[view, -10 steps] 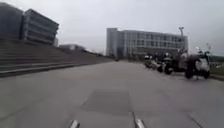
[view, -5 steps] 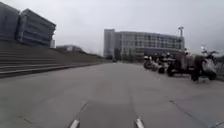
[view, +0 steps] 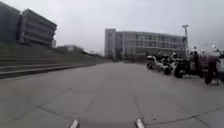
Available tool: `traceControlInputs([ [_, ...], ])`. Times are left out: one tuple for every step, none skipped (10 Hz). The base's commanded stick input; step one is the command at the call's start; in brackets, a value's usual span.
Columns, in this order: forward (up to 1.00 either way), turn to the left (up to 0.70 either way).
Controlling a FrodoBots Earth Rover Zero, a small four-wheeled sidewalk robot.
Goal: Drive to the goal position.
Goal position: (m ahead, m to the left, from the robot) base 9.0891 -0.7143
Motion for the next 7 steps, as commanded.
traceControlInputs([
  [1.0,-0.4],
  [1.0,-0.4],
  [1.0,-0.4],
  [1.0,-0.27],
  [1.0,0.0],
  [1.0,-0.01],
  [1.0,-0.05],
])
